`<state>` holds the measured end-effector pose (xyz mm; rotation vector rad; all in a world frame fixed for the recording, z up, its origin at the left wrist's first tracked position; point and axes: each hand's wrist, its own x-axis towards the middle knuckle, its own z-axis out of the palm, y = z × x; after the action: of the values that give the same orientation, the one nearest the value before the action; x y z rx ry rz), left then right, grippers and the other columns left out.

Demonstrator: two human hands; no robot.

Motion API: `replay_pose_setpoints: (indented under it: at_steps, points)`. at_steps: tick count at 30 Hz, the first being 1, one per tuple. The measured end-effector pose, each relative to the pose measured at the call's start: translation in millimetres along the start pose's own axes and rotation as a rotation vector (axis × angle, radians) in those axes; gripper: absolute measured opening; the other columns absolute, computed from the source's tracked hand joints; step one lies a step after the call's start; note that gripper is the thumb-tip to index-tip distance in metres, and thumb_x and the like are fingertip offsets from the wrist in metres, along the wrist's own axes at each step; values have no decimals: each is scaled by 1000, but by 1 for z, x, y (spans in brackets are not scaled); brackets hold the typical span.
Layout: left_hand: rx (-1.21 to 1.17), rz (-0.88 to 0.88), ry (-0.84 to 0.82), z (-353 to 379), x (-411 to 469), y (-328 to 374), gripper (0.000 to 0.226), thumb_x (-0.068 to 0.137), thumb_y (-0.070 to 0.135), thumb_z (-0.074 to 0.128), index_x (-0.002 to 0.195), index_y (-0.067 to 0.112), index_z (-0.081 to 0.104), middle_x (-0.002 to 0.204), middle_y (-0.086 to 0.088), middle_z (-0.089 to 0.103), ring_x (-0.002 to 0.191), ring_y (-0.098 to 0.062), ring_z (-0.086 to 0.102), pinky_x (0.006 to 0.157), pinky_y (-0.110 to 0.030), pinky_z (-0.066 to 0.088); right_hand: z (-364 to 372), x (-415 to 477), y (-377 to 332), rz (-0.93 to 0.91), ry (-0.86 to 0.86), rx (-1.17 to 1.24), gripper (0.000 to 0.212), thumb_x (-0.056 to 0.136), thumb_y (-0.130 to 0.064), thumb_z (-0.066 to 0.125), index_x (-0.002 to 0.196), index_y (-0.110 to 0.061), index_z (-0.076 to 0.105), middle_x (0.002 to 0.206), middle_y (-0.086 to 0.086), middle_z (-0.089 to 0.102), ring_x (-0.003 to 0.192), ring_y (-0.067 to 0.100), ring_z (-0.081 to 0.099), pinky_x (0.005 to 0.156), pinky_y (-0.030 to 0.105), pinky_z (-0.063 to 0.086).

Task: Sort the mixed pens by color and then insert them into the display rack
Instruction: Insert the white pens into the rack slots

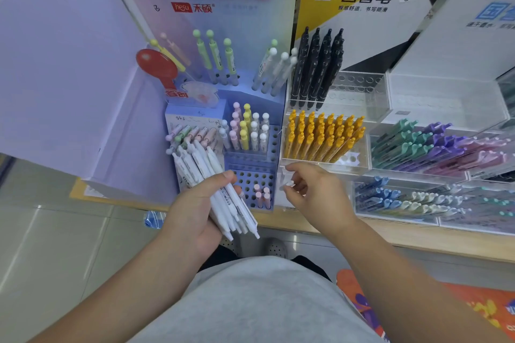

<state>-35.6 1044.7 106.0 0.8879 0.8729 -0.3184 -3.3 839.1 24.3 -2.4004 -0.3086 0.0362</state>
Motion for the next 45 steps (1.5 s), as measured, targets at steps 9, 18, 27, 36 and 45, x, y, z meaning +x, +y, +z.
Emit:
replay_pose_setpoints:
  at_steps: [9,18,27,36,45]
  points:
    - [7,1,7,-6,-1,3,29,62,16,77,88,6,69,72,-7,67,64,-19,68,64,-33,55,13,2,3,14,17,-1,16,79,-14,81,92,-13,72,83,1,67,68,19,63,64,36,56]
    - [-6,1,9,0,-3,1,38,60,13,78,96,5,69,76,-7,69,64,-16,68,55,-29,56,17,3,8,4,4,-46,20,82,-13,78,101,-13,74,91,4,72,73,21,66,69,31,54]
    - [35,20,-7,8,-7,-6,49,58,16,79,104,5,67,78,-10,67,66,-20,66,56,-30,56,22,6,8,11,-4,-61,12,85,-18,74,96,-14,69,87,4,68,75,25,63,67,34,53]
    - [43,59,-60,22,-17,-14,43,62,10,73,103,-1,64,67,-11,67,54,-19,67,50,-27,55,17,3,11,4,-72,-72,23,92,-23,66,114,-18,64,100,4,69,84,26,66,72,36,54]
    - [157,144,-126,38,-21,-16,41,59,7,77,98,3,67,71,-14,65,62,-24,66,60,-37,59,-48,-3,-38,249,-135,735,17,86,-30,74,92,-15,69,77,6,70,67,16,66,64,32,56]
